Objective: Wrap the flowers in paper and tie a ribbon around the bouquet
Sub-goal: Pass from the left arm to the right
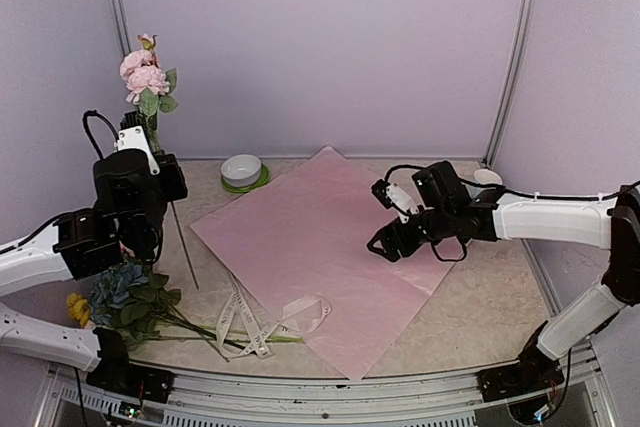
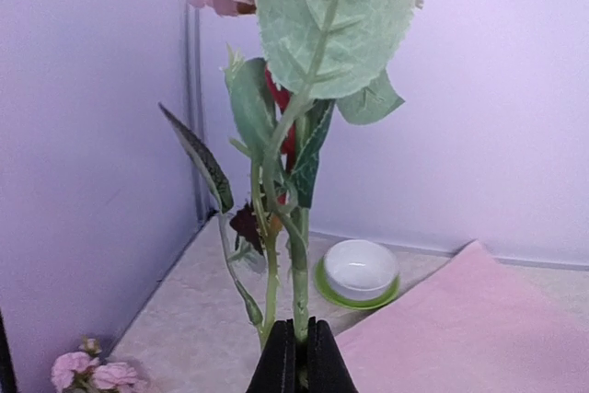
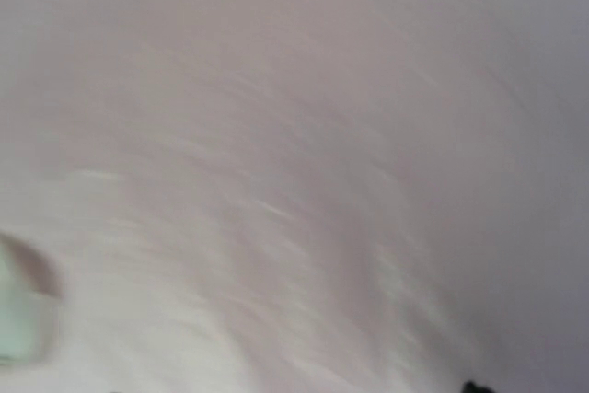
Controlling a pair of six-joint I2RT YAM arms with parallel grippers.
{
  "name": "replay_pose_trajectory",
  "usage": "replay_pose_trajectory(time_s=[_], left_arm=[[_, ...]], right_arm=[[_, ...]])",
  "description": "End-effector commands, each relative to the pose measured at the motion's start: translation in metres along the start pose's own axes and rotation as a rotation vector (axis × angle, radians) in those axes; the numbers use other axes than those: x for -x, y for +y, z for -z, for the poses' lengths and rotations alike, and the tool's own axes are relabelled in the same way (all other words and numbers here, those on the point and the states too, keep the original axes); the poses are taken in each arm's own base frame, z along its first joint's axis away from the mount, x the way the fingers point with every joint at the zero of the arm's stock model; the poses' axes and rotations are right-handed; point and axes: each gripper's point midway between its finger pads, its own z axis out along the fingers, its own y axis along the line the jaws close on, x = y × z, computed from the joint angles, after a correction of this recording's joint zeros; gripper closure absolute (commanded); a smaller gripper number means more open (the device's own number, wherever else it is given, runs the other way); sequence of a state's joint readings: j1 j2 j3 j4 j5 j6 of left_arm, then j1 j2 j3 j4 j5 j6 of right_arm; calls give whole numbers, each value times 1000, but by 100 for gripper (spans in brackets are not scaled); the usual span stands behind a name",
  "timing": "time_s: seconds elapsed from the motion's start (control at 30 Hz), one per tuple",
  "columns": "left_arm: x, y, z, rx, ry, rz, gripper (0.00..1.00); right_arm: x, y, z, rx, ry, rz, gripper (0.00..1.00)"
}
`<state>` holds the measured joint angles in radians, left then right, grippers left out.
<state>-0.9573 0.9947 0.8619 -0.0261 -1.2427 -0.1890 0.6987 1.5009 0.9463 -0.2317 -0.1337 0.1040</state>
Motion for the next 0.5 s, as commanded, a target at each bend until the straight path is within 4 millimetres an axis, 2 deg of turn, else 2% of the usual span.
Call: replay_pose_trajectory(time_s=[0.0,0.07,0.13,0.2,0.27,0.33,0.47], left_arm=[[55,-39,26,-332,-107,178,100],[56,-63,35,-430,-97,224,100],[56,-96,45,-572,-88,261,100],[55,-127,56,-710,-77,292,100],[58,-150,66,-816,-74,331,100],[59,-165,76,-905,-82,380,100],[57,-189,92,-1049,-91,430,100]], right_arm=[[69,70,43,268,-249,182,23],[91,111,61,422,-349,251,22],[110,150,80,617,-436,299,21],[127,180,97,811,-492,316,20],[143,194,100,908,-504,305,20],[156,204,91,918,-495,302,18],[162,222,68,889,-479,312,11]])
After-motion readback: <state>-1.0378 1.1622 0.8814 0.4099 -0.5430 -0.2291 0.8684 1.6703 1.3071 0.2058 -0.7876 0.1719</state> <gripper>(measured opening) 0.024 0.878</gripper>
